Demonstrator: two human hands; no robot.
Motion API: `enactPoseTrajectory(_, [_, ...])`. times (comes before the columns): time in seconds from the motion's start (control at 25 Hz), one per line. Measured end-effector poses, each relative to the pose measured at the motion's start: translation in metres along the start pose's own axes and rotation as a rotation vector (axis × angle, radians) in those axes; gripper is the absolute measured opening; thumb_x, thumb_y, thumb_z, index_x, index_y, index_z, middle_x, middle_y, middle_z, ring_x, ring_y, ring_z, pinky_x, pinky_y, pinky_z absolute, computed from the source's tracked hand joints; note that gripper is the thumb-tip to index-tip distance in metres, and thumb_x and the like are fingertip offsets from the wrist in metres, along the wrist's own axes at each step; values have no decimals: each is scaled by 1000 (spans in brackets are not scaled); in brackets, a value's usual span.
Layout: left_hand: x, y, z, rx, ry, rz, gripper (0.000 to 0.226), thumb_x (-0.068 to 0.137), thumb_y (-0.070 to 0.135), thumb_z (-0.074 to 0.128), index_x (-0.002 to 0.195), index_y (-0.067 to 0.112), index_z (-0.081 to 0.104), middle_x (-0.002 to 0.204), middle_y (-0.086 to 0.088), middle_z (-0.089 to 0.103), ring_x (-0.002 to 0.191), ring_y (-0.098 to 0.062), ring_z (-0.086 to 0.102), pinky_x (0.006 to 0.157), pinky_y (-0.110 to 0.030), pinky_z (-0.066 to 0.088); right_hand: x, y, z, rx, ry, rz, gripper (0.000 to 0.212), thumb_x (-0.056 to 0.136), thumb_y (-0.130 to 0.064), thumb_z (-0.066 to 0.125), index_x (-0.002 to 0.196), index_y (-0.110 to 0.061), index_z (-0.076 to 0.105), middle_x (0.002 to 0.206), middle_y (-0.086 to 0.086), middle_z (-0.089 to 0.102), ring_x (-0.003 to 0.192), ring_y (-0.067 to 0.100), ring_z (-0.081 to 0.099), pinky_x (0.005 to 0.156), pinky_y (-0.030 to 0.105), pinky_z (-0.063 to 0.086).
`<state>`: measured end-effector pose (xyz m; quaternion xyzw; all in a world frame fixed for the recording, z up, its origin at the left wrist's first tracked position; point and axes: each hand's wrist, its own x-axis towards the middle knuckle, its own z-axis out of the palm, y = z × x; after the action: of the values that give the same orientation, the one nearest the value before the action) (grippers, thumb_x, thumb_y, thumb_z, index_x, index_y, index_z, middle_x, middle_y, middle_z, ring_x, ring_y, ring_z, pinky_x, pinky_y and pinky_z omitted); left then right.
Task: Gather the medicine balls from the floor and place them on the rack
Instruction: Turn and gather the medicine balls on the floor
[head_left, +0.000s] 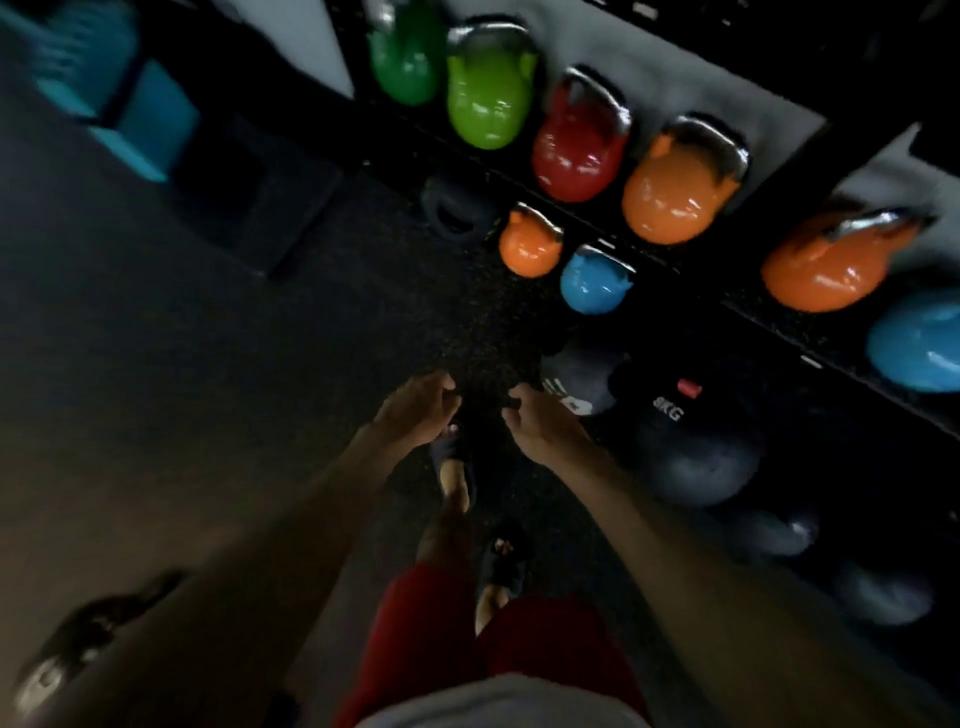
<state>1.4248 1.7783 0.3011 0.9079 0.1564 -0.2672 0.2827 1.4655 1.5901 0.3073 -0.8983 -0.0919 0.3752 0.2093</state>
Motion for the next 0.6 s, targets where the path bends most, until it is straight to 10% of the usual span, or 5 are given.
enactPoseTrajectory(0.6, [-510, -330, 171, -490, 444, -687, 20, 98, 26, 50, 109, 13, 61, 108, -13, 69, 102, -37, 65, 83, -42, 48, -288, -240, 348, -722, -458, -647, 42, 103, -35, 46, 142, -20, 45, 134, 7, 58, 116, 24, 60, 89, 38, 51])
